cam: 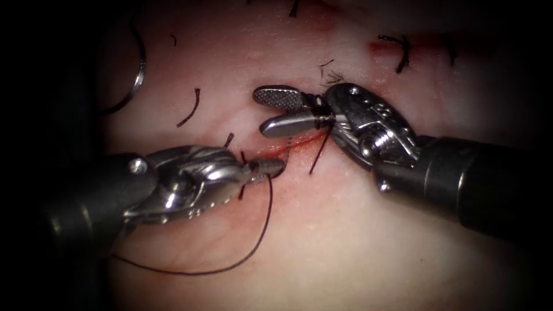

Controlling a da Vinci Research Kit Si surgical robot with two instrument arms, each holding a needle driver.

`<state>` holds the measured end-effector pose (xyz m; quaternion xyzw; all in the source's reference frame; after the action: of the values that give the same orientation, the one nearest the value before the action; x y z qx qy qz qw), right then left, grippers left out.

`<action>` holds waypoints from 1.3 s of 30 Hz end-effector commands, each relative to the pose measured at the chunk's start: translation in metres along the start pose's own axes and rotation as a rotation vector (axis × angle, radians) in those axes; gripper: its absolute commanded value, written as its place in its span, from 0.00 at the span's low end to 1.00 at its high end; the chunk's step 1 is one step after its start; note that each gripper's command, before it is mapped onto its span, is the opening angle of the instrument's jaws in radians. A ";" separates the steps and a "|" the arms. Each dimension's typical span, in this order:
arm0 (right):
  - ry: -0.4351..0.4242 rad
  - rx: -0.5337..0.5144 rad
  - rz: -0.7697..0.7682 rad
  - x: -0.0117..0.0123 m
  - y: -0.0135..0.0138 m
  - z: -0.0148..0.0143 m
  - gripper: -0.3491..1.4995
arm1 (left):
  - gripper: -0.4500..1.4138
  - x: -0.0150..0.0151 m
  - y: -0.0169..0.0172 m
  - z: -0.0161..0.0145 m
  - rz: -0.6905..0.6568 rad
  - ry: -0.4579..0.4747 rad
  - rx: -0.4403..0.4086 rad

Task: Wound Closure
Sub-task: With the left tool, loop the suture twice counter-clockwise around the right tool, then grab the short suture end with the right jaws.

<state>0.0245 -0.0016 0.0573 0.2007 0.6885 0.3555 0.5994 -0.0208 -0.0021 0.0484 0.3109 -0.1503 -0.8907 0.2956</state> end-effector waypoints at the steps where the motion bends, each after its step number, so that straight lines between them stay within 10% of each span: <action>1: -0.026 -0.035 -0.014 -0.0005 0.0001 0.0000 0.32 | 0.05 -0.0002 -0.0005 0.0007 -0.004 -0.007 0.005; 19: -0.153 -0.460 -0.067 -0.0027 -0.0009 -0.0010 0.31 | 0.05 0.0008 -0.0011 0.0027 -0.056 -0.041 0.007; 39: -0.209 -0.562 -0.062 -0.0038 0.0007 -0.0002 0.59 | 0.05 0.0008 -0.0013 0.0029 -0.057 -0.034 0.005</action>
<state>0.0242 -0.0043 0.0602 0.0420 0.5009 0.4914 0.7113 -0.0232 -0.0018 0.0493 0.3004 -0.1466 -0.9040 0.2665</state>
